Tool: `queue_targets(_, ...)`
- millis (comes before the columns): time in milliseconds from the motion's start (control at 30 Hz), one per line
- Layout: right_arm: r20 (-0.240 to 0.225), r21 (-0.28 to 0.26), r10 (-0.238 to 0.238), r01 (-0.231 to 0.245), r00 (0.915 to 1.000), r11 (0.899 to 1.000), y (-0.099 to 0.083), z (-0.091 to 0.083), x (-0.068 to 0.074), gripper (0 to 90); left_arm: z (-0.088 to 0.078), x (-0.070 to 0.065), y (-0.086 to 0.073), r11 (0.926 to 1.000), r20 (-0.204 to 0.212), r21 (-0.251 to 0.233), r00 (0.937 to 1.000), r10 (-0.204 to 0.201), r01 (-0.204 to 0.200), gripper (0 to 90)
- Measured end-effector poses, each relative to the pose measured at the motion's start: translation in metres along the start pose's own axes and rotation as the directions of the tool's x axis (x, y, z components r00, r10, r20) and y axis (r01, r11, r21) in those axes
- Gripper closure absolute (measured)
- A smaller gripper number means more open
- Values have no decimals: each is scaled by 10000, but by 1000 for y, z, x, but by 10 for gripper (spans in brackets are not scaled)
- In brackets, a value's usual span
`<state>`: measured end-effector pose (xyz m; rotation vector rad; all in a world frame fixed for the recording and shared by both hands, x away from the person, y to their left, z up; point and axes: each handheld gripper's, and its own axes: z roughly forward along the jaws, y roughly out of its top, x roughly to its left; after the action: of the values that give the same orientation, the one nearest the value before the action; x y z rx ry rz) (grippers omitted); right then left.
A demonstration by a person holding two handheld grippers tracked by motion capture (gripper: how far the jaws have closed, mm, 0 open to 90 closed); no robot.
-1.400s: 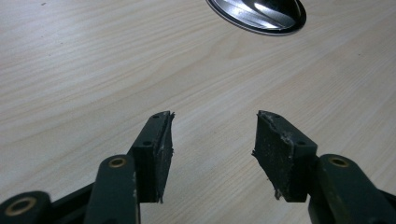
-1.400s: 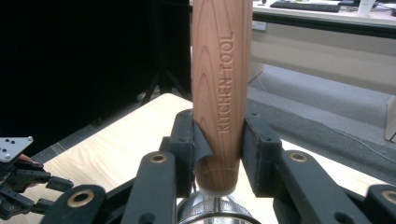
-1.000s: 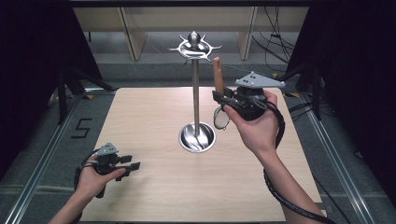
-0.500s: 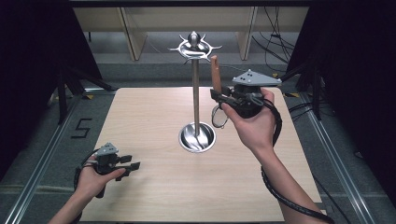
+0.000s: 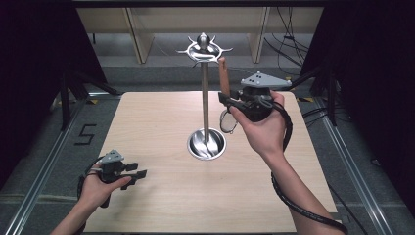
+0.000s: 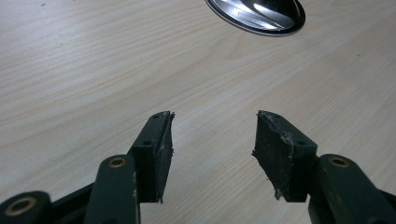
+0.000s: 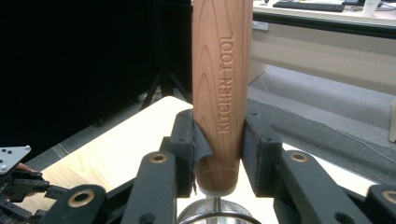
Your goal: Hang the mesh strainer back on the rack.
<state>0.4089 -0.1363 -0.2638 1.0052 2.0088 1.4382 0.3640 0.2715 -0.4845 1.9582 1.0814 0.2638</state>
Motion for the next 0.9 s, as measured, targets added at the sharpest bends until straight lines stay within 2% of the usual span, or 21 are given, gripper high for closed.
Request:
queue_targets(100, 26, -79, -116, 116, 9999, 9999, 1, 1, -1, 688, 0, 0, 0, 10000, -31, -43, 10000, 6, -7, 455)
queue_targets(167, 19, -16, 1, -1, 10000, 10000, 1, 2, 0, 688, 0, 0, 0, 10000, -43, -19, 10000, 35, -35, 455)
queue_targets(200, 34, -63, -142, 142, 9999, 9999, 1, 3, -1, 688, 0, 0, 0, 10000, -5, 46, 10000, 47, -47, 455)
queue_targets(267, 66, 48, 156, -156, 9999, 9999, 1, 4, 0, 688, 0, 0, 0, 10000, -1, 44, 10000, 39, -39, 455)
queue_targets(300, 6, -28, -44, 44, 10000, 10000, 1, 6, -2, 688, 0, 0, 0, 10000, -1, 44, 10000, 39, -39, 455)
queue_targets(333, 6, -28, -44, 44, 10000, 10000, 1, 6, -2, 688, 0, 0, 0, 10000, -1, 42, 10000, 47, -47, 455)
queue_targets(567, 59, 111, -12, 12, 10000, 9999, 1, 11, -2, 688, 0, 0, 0, 10000, 3, 38, 10000, 41, -41, 455)
queue_targets(700, 34, 95, 159, -160, 9999, 9998, -1, 15, 0, 686, 0, 0, 0, 10000, 18, -4, 10000, 6, -6, 455)
queue_targets(767, 8, 142, 157, -157, 9999, 9998, -1, 16, -1, 687, 0, 0, 0, 10000, 18, 2, 10000, 6, -6, 455)
queue_targets(800, -29, 117, -20, 20, 10000, 9999, -1, 16, -1, 686, 0, 0, 0, 10000, 21, -9, 10000, 0, 0, 455)
queue_targets(833, -21, 193, 219, -219, 9998, 9996, -1, 16, 0, 686, 0, 0, 0, 10000, 23, -26, 10000, -5, 6, 455)
queue_targets(900, -32, 198, 187, -186, 9998, 9996, -1, 17, 0, 686, 0, 0, 0, 10000, 27, -17, 10000, 6, -6, 455)
